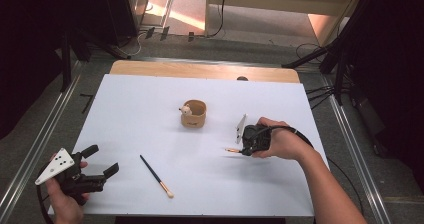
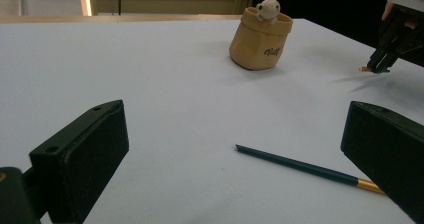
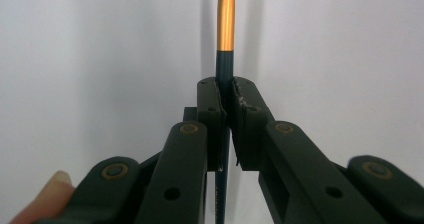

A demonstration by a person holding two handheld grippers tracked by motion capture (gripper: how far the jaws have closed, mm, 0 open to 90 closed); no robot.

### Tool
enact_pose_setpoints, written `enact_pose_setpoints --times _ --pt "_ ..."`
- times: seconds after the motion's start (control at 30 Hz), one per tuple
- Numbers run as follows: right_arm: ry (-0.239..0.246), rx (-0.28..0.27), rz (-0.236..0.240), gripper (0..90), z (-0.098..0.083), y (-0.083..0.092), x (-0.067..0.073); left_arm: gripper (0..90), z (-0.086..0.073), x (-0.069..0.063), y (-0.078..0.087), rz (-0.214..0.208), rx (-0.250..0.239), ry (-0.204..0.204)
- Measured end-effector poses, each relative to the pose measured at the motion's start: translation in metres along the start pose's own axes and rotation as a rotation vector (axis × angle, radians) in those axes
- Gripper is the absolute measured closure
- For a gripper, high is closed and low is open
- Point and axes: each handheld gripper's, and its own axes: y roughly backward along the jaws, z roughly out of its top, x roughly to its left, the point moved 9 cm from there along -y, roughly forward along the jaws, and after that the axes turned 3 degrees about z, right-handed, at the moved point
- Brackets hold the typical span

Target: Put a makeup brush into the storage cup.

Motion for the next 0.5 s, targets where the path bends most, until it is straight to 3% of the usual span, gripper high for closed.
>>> enact_pose_setpoints --times 0.5 --pt "-0.084 -0.175 -0.018 84.9 0.012 0.02 -0.009 0.0 0.0 0.0 0.0 -0.003 -0.002 0.001"
